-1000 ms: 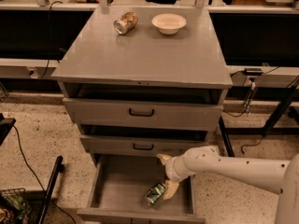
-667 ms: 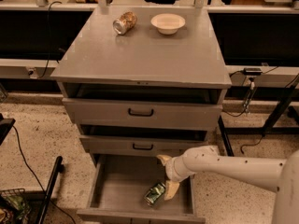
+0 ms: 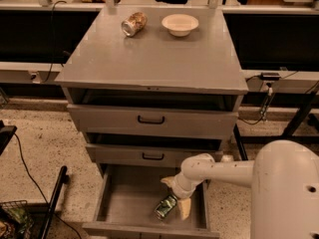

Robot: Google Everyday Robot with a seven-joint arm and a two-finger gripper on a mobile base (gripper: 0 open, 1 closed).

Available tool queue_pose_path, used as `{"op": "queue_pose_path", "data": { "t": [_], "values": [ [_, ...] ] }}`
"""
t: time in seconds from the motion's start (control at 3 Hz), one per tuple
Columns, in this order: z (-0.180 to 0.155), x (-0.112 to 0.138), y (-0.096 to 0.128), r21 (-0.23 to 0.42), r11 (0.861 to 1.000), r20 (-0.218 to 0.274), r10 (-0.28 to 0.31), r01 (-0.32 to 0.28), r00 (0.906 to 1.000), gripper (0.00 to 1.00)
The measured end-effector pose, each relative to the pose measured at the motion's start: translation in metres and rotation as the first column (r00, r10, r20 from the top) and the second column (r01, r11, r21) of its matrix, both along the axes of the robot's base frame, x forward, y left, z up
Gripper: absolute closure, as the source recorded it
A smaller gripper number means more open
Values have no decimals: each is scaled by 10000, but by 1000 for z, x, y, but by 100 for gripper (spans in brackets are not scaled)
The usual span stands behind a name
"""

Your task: Pick green can from bottom drawer and place on counter

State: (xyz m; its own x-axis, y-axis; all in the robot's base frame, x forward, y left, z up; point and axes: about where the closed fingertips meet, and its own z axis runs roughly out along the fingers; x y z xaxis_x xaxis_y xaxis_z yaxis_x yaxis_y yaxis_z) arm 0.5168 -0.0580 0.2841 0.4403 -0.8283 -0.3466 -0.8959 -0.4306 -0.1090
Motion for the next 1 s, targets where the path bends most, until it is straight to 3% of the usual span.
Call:
{"op": "queue_pose_path", "data": {
  "t": [0.33,0.67,1.0],
  "values": [
    [-17,-17,-25,-605,9902,885,1311,-1261,9874,0],
    [-22,-7,-16,-484,9898,2088,1409,-1336,9678,0],
    [-21,-2,-15,-457,9894,2305,1447,-1378,9623,0]
  ]
}}
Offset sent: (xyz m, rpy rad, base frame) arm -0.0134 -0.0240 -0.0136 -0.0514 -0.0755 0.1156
